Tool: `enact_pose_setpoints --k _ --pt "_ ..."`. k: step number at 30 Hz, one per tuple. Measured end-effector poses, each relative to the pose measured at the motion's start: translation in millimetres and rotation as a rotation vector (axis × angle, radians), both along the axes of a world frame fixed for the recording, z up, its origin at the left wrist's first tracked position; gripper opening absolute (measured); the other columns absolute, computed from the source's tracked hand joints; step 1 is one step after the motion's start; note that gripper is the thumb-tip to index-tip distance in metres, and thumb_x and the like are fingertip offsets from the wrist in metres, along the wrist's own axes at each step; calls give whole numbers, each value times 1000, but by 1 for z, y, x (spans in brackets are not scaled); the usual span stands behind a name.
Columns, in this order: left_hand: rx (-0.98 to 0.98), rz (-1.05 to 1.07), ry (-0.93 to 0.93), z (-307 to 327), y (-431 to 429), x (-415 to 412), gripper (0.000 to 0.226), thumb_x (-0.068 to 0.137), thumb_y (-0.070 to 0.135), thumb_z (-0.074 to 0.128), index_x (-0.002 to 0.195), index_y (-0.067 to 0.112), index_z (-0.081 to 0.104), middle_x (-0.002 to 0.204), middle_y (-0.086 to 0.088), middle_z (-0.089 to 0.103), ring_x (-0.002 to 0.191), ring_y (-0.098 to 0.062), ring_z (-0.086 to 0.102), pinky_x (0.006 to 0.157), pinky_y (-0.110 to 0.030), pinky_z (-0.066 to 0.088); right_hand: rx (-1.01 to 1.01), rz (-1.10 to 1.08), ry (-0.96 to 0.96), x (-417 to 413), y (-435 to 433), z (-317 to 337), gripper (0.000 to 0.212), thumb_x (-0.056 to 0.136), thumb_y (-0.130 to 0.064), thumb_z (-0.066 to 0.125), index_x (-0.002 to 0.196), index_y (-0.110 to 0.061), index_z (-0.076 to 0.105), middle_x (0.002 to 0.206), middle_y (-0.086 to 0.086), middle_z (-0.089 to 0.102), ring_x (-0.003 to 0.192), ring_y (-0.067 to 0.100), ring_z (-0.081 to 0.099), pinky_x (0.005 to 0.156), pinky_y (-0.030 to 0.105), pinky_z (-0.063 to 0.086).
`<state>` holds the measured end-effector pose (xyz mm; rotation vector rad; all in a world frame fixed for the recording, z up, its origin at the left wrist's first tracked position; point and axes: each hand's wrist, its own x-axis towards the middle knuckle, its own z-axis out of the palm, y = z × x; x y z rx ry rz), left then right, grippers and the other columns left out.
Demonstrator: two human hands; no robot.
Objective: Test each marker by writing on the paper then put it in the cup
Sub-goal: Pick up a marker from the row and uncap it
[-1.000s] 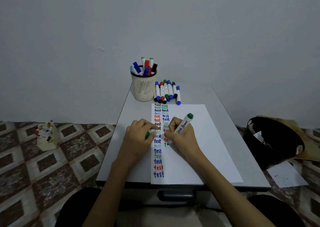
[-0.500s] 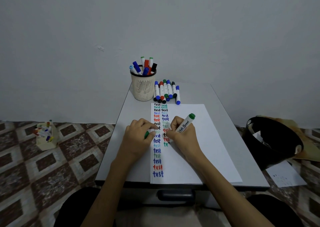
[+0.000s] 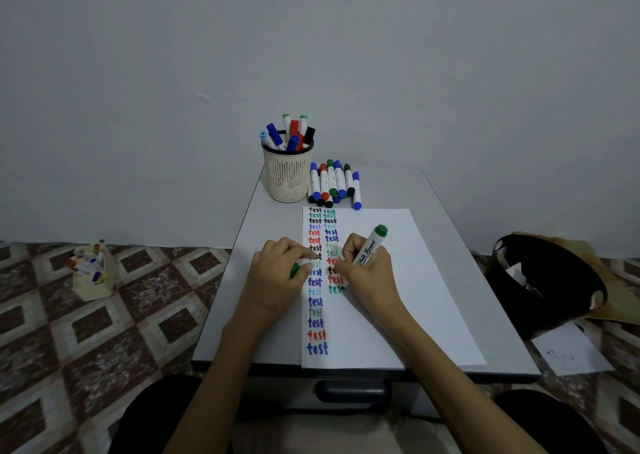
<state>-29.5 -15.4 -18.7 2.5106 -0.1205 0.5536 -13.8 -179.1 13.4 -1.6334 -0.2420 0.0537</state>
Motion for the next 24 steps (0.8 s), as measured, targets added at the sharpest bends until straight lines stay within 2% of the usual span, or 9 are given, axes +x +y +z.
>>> enact_pose_setpoints --k 4,8,10,12,14,15,18,21,24 --pt "6 2 5 -1 1 0 38 84 43 41 106 21 63 103 7 56 94 -6 45 82 -23 30 30 -13 -1 2 -2 -2 30 84 10 61 69 -6 40 77 12 65 80 24 72 62 31 60" --pt "5 -1 5 -1 1 0 37 84 42 42 105 22 63 103 7 56 94 -8 46 82 -24 32 -17 17 -8 0 -1 -1 31 84 10 62 69 -6 40 74 2 65 73 15 71 58 19 53" --pt "6 -2 7 -1 1 0 35 85 42 42 105 23 63 103 8 55 95 -8 45 82 -24 31 -23 39 6 1 -1 -1 33 83 12 61 67 -7 39 73 5 63 71 15 70 58 18 53" --pt "7 -3 6 -1 1 0 36 84 42 42 106 23 63 103 8 55 94 -6 44 82 -24 30 -5 55 32 1 -2 0 33 82 13 61 68 -6 39 76 10 64 74 18 71 60 23 56" --pt "-7 -6 2 0 0 0 36 84 43 43 106 22 63 103 8 55 94 -5 43 84 -25 33 72 27 31 1 -3 0 33 82 16 58 66 -7 40 71 11 60 69 22 68 64 34 58" --pt "-16 -6 -2 0 0 -1 36 83 43 45 106 23 63 103 9 54 94 -5 43 85 -26 34 146 -11 26 2 -4 1 33 82 16 57 66 -7 40 64 10 55 63 21 64 61 33 57" --pt "23 38 -47 3 0 -3 34 75 42 51 105 28 62 105 12 51 95 -5 42 83 -27 31 348 -134 25 2 -7 5 30 85 8 64 71 -6 41 55 4 46 44 6 51 43 18 45" --pt "105 85 -59 6 0 -4 36 68 37 50 101 31 60 101 10 52 89 -9 45 76 -30 33 384 -167 -8 3 -9 6 28 80 -1 72 74 -5 45 60 6 47 46 6 46 45 17 42" --pt "4 49 -20 4 -1 -6 32 67 28 48 98 24 57 93 9 50 87 -11 50 76 -30 39 373 -181 13 5 -10 4 22 79 -2 73 81 -1 51 71 13 54 56 13 54 52 19 48"
